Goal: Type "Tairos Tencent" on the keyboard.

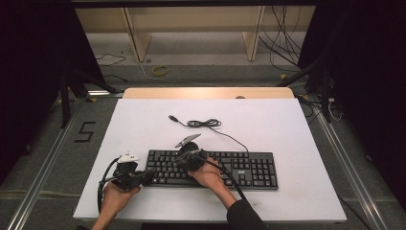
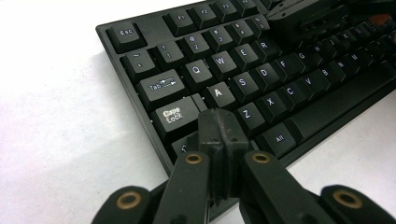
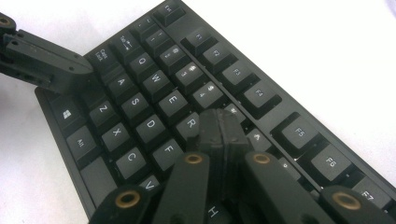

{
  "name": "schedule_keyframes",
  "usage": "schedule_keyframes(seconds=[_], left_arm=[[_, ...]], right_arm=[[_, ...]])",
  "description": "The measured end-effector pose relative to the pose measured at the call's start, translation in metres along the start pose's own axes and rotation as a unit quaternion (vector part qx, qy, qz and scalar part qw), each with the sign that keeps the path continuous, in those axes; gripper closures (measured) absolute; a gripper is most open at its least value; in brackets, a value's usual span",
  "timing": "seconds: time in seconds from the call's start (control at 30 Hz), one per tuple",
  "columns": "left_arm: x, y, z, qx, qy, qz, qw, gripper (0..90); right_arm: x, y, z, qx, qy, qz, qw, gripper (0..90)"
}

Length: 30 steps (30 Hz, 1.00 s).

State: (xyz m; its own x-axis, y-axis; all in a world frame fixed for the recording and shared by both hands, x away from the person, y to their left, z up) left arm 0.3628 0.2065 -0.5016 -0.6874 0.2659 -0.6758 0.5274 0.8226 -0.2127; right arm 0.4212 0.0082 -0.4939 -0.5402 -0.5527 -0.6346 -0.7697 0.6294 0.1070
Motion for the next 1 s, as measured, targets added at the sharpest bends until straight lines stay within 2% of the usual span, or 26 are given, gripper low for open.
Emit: schedule_keyframes(seconds=[0.13, 0.47, 0.57, 0.67, 0.7, 0.83, 1.0], left_arm=[[0.000, 0.001, 0.000, 0.003, -0.001, -0.002, 1.0000, 89.8], [0.000, 0.000, 0.000, 0.000, -0.003, 0.000, 1.0000, 89.6], [-0.002, -0.001, -0.002, 0.004, -0.014, 0.001, 0.9999, 89.4], [-0.003, -0.001, -0.005, 0.005, -0.026, -0.001, 0.9996, 89.3], [-0.004, -0.001, -0.007, 0.009, -0.036, -0.003, 0.9993, 89.2], [-0.005, -0.001, -0.009, 0.009, -0.045, 0.001, 0.9989, 87.6], [-0.006, -0.001, -0.010, 0.018, -0.057, 0.001, 0.9982, 79.1]], right_arm=[[0.002, -0.001, 0.000, -0.004, -0.006, 0.009, 0.9999, 90.0], [0.002, -0.001, -0.001, -0.006, -0.005, 0.013, 0.9999, 90.0], [0.002, -0.002, -0.003, -0.008, -0.009, 0.023, 0.9996, 90.0], [0.001, -0.004, -0.009, -0.016, -0.031, 0.034, 0.9988, 89.8], [0.001, -0.005, -0.012, -0.020, -0.038, 0.033, 0.9985, 88.1], [0.000, -0.007, -0.019, -0.025, -0.048, 0.035, 0.9979, 84.6], [0.001, -0.011, -0.028, -0.038, -0.065, 0.039, 0.9964, 75.3]])
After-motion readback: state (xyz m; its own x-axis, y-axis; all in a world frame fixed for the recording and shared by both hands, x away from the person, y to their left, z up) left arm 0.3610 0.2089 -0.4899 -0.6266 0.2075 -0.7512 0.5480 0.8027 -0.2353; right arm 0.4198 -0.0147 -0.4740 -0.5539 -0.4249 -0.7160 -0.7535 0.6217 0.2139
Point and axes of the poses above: each handheld gripper's, and its own axes: z roughly forward along the jaws, x roughly out of its underside, y roughly to its left, the point moved 3 cm from there along z, roughly forward along the jaws, and after that the axes turned 1 degree about z, right-handed, at the moved point
